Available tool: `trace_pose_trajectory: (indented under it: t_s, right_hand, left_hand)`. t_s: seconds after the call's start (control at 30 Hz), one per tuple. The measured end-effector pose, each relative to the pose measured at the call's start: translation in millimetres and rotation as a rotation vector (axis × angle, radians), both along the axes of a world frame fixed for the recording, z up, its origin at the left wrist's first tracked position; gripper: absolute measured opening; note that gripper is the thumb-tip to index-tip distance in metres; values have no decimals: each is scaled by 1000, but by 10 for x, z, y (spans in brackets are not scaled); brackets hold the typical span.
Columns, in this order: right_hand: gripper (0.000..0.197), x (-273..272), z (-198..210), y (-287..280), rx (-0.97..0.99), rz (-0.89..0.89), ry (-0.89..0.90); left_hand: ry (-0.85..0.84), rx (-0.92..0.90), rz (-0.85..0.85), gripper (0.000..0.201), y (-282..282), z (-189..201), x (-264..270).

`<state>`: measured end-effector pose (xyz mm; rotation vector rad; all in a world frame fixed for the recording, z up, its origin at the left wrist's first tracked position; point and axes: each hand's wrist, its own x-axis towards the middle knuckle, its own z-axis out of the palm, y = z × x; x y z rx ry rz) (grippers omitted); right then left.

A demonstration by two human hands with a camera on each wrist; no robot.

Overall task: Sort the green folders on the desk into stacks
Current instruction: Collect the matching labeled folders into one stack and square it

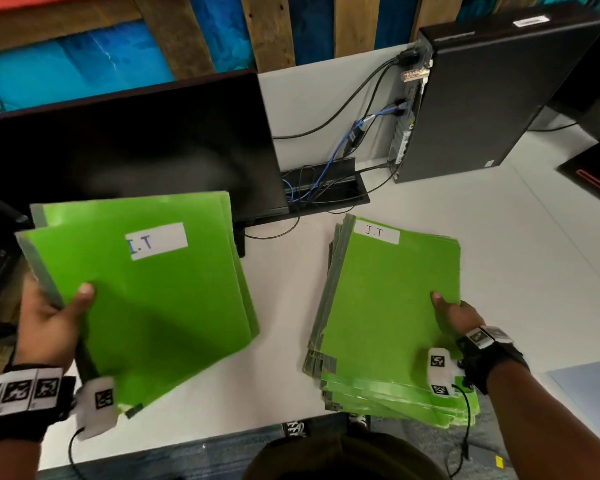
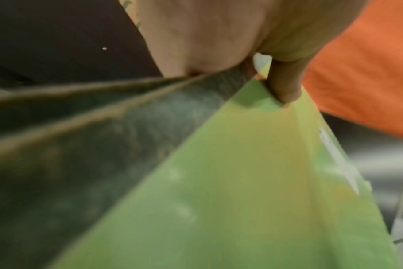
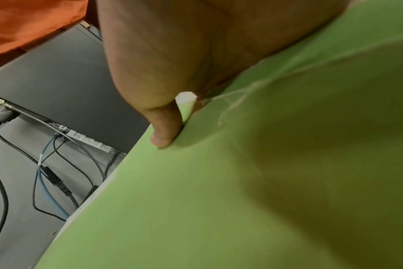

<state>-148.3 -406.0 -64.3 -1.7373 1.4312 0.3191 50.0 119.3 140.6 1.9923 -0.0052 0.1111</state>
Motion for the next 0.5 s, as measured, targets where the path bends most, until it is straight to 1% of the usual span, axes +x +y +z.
trace_pose_trajectory:
  t_s: [0.03, 0.07, 0.13, 0.17, 0.2, 0.23, 0.3, 0.33, 0.37, 0.43, 0.5]
  right_hand:
    - [70, -1, 4, 0, -2, 6, 8]
    - [72, 2, 0, -6, -2, 12, 15]
    - [76, 15, 3, -14, -2, 22, 26]
    - [77, 20, 2, -17, -2, 28, 27]
    - [76, 22, 3, -20, -3, 36, 26]
    - [76, 24, 5, -19, -2, 44, 22]
    - [74, 19, 0, -17, -4, 46, 9]
    - [73, 14, -6, -16, -6, 43, 0]
    - [72, 10, 0, -11, -8, 41, -8]
    - [69, 1, 17, 1, -1, 28, -24]
    - [68, -12, 40, 9, 25, 9, -48]
  left_hand:
    - [-66, -11, -9, 34, -73, 100, 35]
    - [-119, -35, -34, 39, -175, 185, 84]
    - [-163, -132, -169, 69, -367, 270, 190]
    - [-169, -165, -227, 78, -476, 280, 252]
    - [-171, -191, -280, 79, -622, 287, 310]
    - [-156, -227, -321, 74, -817, 296, 355]
    - [-72, -327, -386, 57, -1312, 335, 376]
    - [-16, -381, -420, 51, -1569, 313, 372]
    - [37, -417, -458, 50, -1805, 259, 372]
    - [117, -407, -498, 44, -2225, 72, 351]
    - [183, -333, -496, 41, -2588, -199, 316]
